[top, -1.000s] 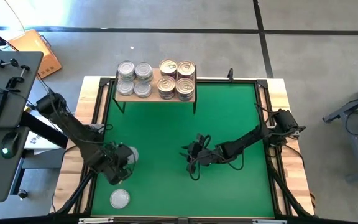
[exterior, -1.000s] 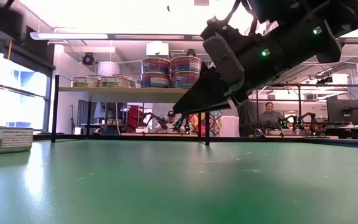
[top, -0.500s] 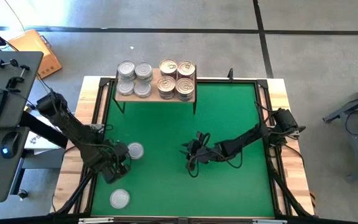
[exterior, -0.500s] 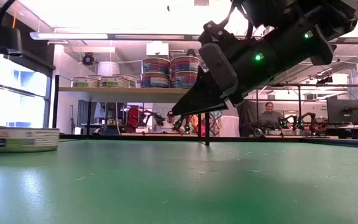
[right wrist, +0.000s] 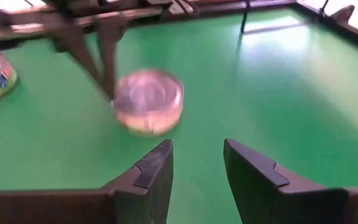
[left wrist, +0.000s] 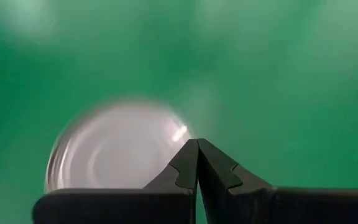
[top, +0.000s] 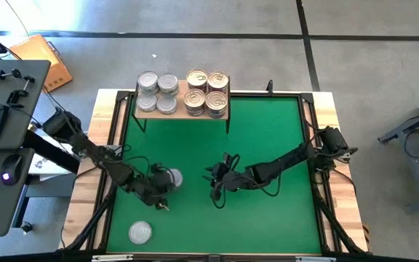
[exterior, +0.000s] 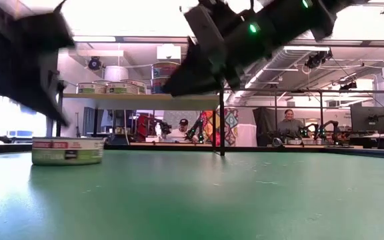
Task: Stack canned seafood by type on shelf
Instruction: Stack the green tuna can on the other green tuna can on the shelf
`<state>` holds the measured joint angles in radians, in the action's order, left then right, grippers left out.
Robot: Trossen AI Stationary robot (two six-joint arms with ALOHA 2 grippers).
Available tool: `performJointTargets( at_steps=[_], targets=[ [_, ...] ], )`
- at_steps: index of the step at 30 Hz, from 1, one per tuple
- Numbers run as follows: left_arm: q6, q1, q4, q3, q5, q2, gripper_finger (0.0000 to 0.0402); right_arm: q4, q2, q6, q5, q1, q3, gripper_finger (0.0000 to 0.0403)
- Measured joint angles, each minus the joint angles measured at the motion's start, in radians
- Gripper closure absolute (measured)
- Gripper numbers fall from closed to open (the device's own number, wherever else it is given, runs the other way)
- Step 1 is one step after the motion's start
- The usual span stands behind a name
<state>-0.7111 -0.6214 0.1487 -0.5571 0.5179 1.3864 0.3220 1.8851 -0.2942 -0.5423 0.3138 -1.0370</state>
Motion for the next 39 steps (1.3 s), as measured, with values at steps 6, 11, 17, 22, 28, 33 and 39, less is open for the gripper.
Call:
performJointTargets(
  at_steps=[6, 11, 17, 22, 28, 33, 39],
  targets=[
    [0.121, 0.011, 0.016, -0.103, 0.039, -0.011, 0.0401, -0.048, 0.0, 0.087, 0.076, 0.0, -0.086, 0.0268],
    [-0.011, 0.076, 0.234, -0.085, 0.031, 0.002, 0.0402, -0.01, 0.039, 0.081, 0.088, -0.003, -0.09, 0.0268],
    [-0.054, 0.136, 0.128, 0.029, 0.061, -0.002, 0.0402, 0.049, 0.11, 0.131, 0.139, -0.013, -0.09, 0.0268],
    [0.02, 0.149, -0.036, 0.085, 0.062, -0.001, 0.0402, 0.068, 0.134, 0.278, 0.158, -0.013, -0.094, 0.0268],
    [0.058, 0.172, -0.056, 0.089, 0.044, -0.001, 0.0402, 0.002, 0.19, 0.534, 0.159, -0.012, -0.193, 0.0232],
    [0.009, 0.201, -0.135, 0.09, -0.018, -0.011, 0.0402, -0.164, 0.26, 0.654, 0.123, -0.012, -0.323, 0.018],
    [0.017, 0.244, -0.141, 0.073, 0.001, -0.024, 0.0401, -0.273, 0.286, 0.678, 0.136, -0.013, -0.409, 0.016]
  ],
)
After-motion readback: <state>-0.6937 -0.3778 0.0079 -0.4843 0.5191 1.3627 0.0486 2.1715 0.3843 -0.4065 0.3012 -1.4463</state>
